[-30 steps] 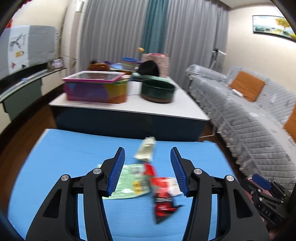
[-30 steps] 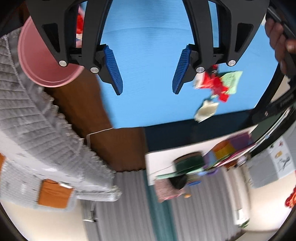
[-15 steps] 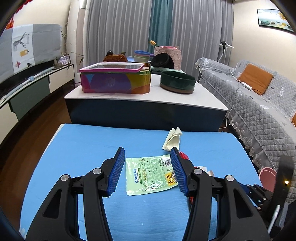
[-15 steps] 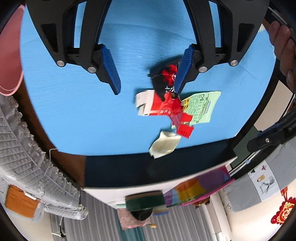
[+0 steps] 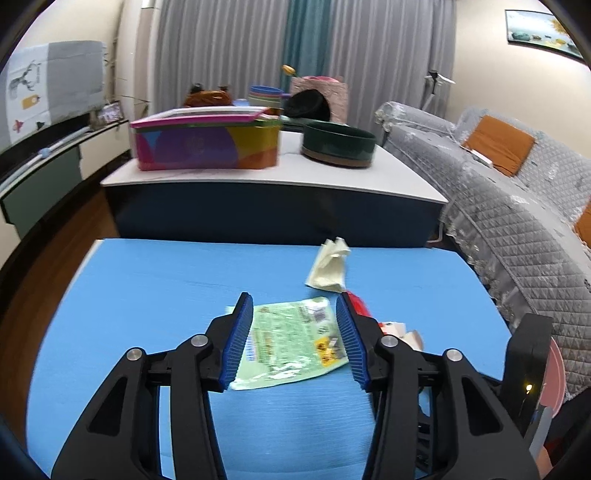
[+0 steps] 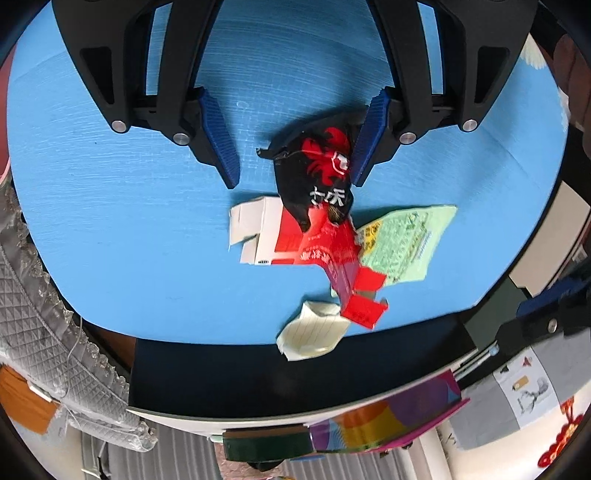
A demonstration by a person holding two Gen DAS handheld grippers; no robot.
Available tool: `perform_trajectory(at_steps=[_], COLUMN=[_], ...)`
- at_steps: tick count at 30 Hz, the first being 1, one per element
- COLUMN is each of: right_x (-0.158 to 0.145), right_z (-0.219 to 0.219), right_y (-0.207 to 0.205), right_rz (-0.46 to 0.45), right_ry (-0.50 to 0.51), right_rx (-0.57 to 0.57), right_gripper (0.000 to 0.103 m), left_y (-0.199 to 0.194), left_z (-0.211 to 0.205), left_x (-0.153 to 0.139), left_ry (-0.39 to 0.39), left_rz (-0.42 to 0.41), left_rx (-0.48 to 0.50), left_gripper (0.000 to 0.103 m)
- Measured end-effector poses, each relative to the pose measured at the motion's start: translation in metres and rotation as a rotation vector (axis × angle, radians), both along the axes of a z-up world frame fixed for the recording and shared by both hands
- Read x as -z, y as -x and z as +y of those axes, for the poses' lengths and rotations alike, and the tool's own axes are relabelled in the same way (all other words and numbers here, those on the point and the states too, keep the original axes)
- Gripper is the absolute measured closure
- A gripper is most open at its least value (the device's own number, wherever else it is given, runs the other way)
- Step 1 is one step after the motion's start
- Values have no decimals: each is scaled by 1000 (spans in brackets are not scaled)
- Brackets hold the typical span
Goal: Collect trash
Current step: 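Grasp the black-and-red wrapper with the right tool while the left tool grasps the red wrapper, then carry both held wrappers over the pink bin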
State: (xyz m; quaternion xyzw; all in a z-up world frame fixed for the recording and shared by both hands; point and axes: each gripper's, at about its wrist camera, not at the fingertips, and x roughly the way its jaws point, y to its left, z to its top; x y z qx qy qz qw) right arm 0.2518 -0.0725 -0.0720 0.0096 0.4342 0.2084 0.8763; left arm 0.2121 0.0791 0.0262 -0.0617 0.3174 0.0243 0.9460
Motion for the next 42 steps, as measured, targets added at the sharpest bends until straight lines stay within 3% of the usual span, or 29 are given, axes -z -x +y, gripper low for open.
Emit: perform_trajectory(at_steps=[2, 8, 12, 15, 18, 19, 42], right_x=[0, -2, -5, -9, -12, -13, -71], right_z=[-2, -17, -38, -53, -63, -65, -130], right_y=[1, 5, 4, 2, 2, 1, 37], right_rz=[-2, -26, -31, -31, -40, -42, -155], right_ry=[3, 38, 37, 28, 25, 24, 14], right_rx=[-11, -21, 4, 26, 41, 44, 183], right_gripper=[61, 61, 61, 61, 61, 61, 61], left_y=[-5, -26, -39, -46, -48, -48, -19], left_z=[-9, -32, -45, -50, -52, -53, -80], left_x=[5, 29, 45, 57, 61, 62, 18], left_ry=[13, 89, 89, 86, 90, 83, 78], left_rz=[7, 77, 140, 186, 206, 208, 81], left_rx=[28, 85, 81, 65, 58, 56, 98], left_gripper=[57, 57, 58, 70, 94, 97, 98])
